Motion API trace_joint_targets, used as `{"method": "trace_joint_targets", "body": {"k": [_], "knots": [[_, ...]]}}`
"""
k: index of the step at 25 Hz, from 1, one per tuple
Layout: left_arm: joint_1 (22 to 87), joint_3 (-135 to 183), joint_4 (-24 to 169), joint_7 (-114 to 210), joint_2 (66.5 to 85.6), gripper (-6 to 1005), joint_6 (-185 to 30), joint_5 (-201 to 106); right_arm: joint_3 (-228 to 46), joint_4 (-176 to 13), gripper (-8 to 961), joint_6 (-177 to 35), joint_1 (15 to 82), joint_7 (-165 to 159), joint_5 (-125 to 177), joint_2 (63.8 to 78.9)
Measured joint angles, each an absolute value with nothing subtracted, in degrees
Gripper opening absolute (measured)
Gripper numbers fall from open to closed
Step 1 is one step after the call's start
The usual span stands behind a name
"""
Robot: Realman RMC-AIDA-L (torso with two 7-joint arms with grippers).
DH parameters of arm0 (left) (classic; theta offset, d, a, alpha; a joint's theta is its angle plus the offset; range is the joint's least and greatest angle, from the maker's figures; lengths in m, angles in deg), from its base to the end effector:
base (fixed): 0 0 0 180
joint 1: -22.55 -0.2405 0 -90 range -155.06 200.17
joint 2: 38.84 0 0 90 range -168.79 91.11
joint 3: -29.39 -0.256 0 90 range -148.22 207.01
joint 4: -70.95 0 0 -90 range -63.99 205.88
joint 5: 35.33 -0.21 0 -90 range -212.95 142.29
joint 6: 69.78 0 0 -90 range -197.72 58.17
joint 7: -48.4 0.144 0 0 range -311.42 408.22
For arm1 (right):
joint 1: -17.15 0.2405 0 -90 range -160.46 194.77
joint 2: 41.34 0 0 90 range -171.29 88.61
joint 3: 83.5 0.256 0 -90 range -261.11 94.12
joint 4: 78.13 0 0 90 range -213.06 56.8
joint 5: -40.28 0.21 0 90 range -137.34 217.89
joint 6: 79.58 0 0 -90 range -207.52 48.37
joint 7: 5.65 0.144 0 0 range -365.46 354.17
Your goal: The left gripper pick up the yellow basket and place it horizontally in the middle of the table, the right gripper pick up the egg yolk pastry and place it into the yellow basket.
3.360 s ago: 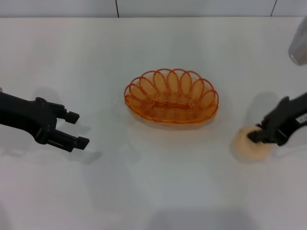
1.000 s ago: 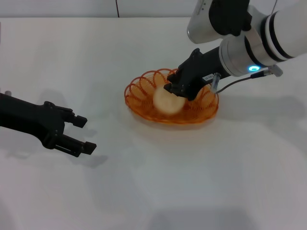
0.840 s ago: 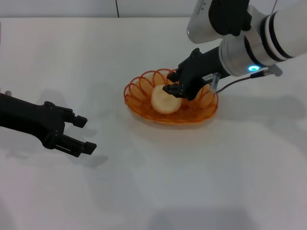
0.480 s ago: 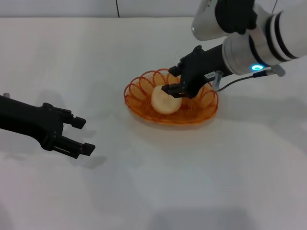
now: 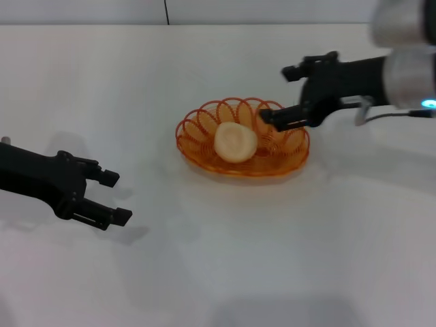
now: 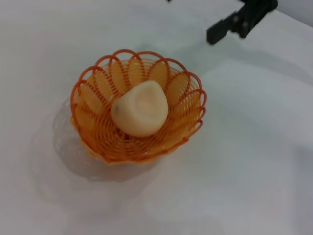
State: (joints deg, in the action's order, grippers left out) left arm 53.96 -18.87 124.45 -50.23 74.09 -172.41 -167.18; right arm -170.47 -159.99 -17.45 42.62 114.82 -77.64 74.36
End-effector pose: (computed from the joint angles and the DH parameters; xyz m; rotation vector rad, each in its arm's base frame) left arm -0.2669 0.3214 0.0519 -2.9999 -0.7519 -0.0651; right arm 0.1329 0.3642 -0.0017 -2.6693 0.3069 0.2150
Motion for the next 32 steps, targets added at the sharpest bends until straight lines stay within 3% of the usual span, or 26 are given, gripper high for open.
{"method": "trace_joint_targets", "body": {"k": [6, 15, 32], "knots": [[52.62, -18.77, 124.39, -49.2, 73.68, 885, -172.44, -165.43, -162.65, -158.1, 876, -9.52, 38.75, 110.35, -74.44, 74.18], [50.56, -17.29, 124.33, -47.7, 73.48, 885, -172.58, -162.54, -151.67, -151.36, 877, 3.28, 35.47, 99.15, -64.18, 73.98], [48.97, -14.38, 124.05, -44.87, 73.98, 885, -173.34, -158.57, -151.41, -151.69, 874, 7.02, 34.94, 97.23, -65.95, 73.88]]}}
